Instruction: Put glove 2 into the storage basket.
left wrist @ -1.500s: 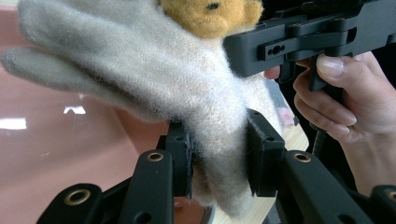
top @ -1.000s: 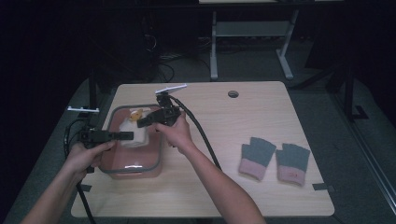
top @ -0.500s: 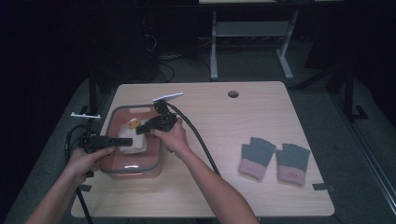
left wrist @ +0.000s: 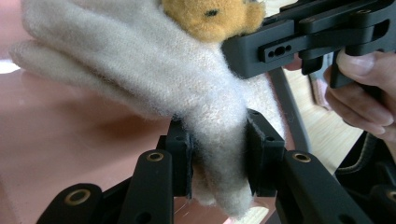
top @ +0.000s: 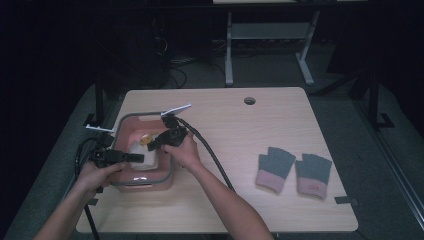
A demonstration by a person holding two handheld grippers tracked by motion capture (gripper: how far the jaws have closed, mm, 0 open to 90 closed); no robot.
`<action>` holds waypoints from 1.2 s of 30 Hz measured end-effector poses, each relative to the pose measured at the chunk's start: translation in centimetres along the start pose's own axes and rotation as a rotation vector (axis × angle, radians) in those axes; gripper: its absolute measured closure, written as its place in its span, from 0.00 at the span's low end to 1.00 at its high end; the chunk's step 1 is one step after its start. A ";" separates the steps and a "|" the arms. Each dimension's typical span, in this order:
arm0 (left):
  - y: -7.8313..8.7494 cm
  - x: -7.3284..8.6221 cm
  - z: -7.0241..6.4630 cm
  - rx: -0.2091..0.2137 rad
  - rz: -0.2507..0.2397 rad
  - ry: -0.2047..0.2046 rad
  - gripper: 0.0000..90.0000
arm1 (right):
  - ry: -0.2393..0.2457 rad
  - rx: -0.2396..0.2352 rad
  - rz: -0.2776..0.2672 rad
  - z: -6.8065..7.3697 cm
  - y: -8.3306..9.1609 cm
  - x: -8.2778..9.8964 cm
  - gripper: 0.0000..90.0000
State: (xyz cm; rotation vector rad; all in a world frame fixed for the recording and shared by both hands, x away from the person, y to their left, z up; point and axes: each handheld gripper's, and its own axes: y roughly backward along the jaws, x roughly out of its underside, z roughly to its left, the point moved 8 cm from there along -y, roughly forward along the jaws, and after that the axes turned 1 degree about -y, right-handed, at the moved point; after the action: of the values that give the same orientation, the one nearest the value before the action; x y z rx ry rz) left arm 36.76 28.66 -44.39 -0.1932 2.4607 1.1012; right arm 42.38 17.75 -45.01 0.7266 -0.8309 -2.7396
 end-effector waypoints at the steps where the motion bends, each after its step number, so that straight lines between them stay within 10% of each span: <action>1: -0.2 0.1 0.1 -0.007 0.006 0.002 0.74 | 0.003 0.011 0.009 -0.1 -0.1 0.1 0.89; 15: -1.1 0.6 0.7 -0.062 0.050 -0.003 0.74 | 0.054 0.129 0.063 -0.4 1.0 0.9 0.84; 36: -0.7 0.6 1.2 -0.194 0.098 -0.029 0.62 | 0.078 0.122 0.024 0.4 3.3 0.8 0.84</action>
State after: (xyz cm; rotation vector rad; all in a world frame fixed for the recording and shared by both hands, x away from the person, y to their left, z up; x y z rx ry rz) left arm 36.83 29.07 -45.86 -0.1150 2.3589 1.3754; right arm 41.59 14.94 -43.24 0.8345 -0.9892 -2.6397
